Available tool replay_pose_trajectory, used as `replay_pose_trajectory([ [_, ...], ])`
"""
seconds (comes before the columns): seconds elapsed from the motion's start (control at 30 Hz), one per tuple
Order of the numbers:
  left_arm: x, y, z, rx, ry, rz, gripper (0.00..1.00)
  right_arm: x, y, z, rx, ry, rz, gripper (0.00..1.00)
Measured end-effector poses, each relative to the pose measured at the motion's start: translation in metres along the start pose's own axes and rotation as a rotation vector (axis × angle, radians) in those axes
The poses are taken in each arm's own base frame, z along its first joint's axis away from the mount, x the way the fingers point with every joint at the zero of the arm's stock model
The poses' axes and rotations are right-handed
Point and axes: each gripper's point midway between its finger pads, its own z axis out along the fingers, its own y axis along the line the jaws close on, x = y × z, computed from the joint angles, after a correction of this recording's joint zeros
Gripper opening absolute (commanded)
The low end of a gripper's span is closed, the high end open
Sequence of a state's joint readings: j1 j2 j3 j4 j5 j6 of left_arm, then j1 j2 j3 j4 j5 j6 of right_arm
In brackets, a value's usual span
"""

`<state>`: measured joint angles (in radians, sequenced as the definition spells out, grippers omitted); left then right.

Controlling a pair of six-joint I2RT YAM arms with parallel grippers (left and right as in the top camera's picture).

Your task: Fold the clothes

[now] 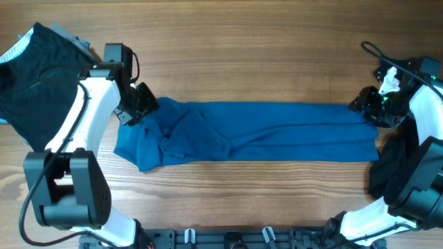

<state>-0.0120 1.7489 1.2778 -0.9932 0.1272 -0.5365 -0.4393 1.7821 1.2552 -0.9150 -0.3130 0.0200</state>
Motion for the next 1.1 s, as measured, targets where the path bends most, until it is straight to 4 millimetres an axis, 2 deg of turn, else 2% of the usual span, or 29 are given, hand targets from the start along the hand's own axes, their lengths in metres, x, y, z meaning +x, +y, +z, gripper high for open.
replay_pose_trajectory([
  [0.03, 0.0, 0.002, 0.004, -0.004, -0.003, 0.002, 0.33, 0.002, -0.001, 0.0, 0.003, 0.009, 0.0, 0.69],
  [0.07, 0.001, 0.005, 0.011, -0.014, -0.008, -0.001, 0.27, 0.005, -0.002, 0.0, 0.012, 0.019, -0.001, 0.7],
  [0.13, 0.007, 0.015, 0.029, -0.035, -0.004, -0.002, 0.21, 0.015, -0.011, -0.001, 0.065, 0.059, 0.01, 0.7],
  [0.23, 0.017, 0.031, 0.051, -0.067, 0.005, -0.003, 0.19, 0.016, -0.02, -0.002, 0.117, 0.065, 0.01, 0.7],
  [0.27, 0.022, 0.039, 0.056, -0.094, 0.012, -0.005, 0.15, 0.016, -0.024, -0.002, 0.138, 0.065, 0.009, 0.7],
  [0.33, 0.022, 0.047, 0.058, -0.13, 0.002, -0.003, 0.09, 0.016, -0.032, -0.004, 0.187, 0.064, 0.009, 0.71],
  [0.4, 0.017, 0.055, 0.057, -0.156, -0.015, -0.017, 0.08, 0.016, -0.043, -0.006, 0.251, 0.062, 0.014, 0.72],
  [0.53, 0.001, 0.086, 0.052, -0.169, -0.025, -0.132, 0.04, 0.016, -0.049, -0.008, 0.292, 0.061, 0.013, 0.72],
  [0.57, -0.003, 0.097, 0.051, -0.164, -0.018, -0.173, 0.04, 0.016, -0.05, -0.008, 0.295, 0.061, 0.013, 0.72],
  [0.6, -0.004, 0.101, 0.05, -0.149, -0.009, -0.191, 0.13, 0.016, -0.05, -0.008, 0.296, 0.061, 0.013, 0.73],
  [0.67, -0.002, 0.095, 0.05, -0.104, 0.014, -0.166, 0.32, 0.016, -0.05, -0.008, 0.297, 0.061, 0.013, 0.73],
  [0.7, -0.001, 0.092, 0.051, -0.087, 0.024, -0.148, 0.38, 0.016, -0.05, -0.008, 0.297, 0.061, 0.013, 0.73],
  [0.83, 0.002, 0.086, 0.051, -0.051, 0.042, -0.099, 0.46, 0.016, -0.047, -0.007, 0.279, 0.062, 0.012, 0.72],
  [0.87, 0.002, 0.086, 0.051, -0.048, 0.043, -0.095, 0.47, 0.016, -0.044, -0.006, 0.257, 0.064, 0.005, 0.67],
  [0.9, 0.002, 0.086, 0.051, -0.048, 0.044, -0.091, 0.48, 0.016, -0.043, -0.006, 0.253, 0.064, 0.001, 0.57],
  [0.93, 0.002, 0.086, 0.051, -0.048, 0.044, -0.09, 0.49, 0.016, -0.04, -0.005, 0.234, 0.063, -0.001, 0.53],
  [1.1, 0.002, 0.086, 0.051, -0.048, 0.043, -0.087, 0.5, 0.0, -0.038, -0.001, 0.218, -0.009, 0.018, 0.51],
])
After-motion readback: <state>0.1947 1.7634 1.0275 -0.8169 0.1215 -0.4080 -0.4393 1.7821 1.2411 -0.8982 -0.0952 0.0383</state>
